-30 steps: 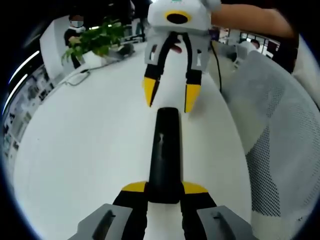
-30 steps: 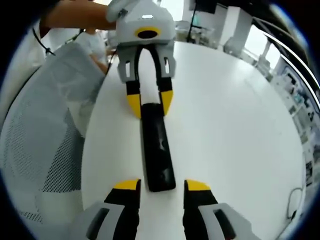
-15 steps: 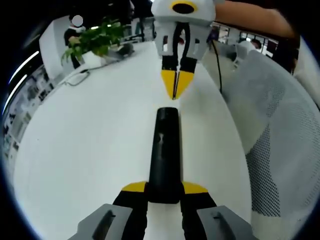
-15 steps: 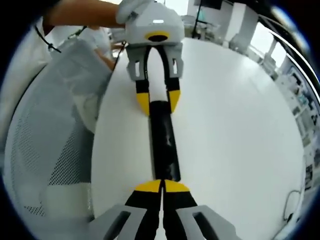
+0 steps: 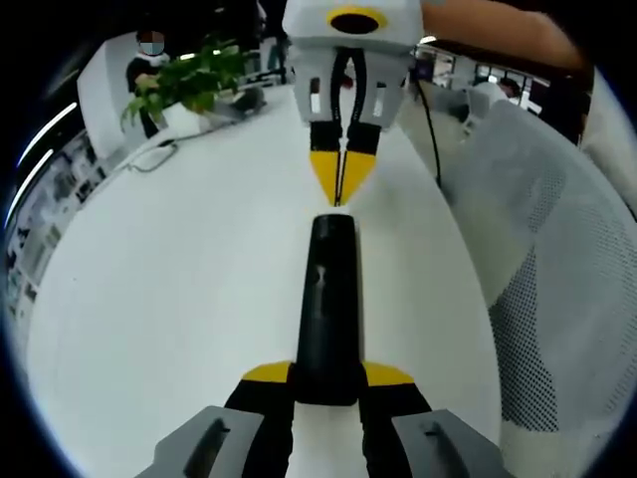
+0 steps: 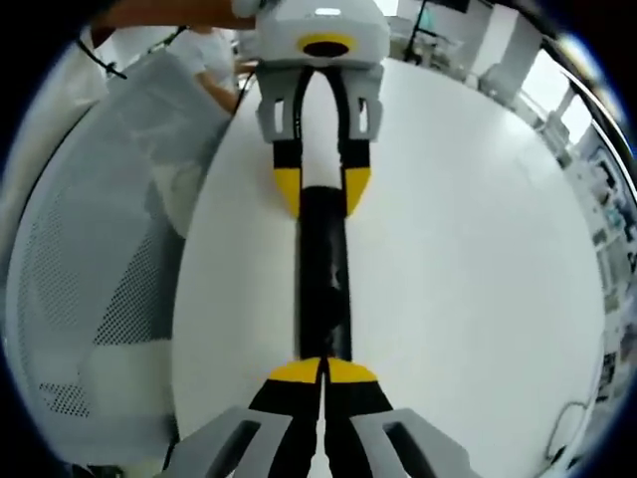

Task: Press the specified remote control buttons in sequence, fully releasing each button before pressing the next.

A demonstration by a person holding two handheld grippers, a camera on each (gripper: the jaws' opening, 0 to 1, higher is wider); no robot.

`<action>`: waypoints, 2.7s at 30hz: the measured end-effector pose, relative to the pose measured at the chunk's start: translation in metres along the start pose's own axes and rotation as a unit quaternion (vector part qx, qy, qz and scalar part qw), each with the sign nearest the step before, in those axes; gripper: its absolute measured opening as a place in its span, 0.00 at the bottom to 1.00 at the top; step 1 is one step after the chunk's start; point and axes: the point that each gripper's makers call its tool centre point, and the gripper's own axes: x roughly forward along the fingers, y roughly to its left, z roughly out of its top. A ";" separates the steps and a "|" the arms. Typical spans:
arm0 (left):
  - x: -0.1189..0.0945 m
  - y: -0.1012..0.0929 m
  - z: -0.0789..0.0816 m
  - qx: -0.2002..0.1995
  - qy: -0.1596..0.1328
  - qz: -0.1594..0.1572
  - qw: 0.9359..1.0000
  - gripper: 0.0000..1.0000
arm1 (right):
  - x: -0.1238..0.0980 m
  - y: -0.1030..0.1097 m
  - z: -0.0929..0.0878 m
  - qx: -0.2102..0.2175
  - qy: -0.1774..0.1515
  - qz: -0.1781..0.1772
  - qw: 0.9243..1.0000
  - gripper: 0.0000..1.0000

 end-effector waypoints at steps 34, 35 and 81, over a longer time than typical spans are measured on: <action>-0.001 0.000 0.000 -0.009 -0.029 0.001 1.000 0.24 | 0.013 -0.003 -0.002 -0.030 0.043 0.023 0.998 0.00; -0.001 0.000 0.000 -0.009 -0.029 0.001 1.000 0.24 | 0.013 -0.004 -0.003 -0.030 0.044 0.024 0.998 0.00; 0.000 0.000 0.001 -0.011 -0.041 0.003 0.999 0.24 | 0.006 -0.007 0.009 -0.009 0.033 0.027 0.999 0.00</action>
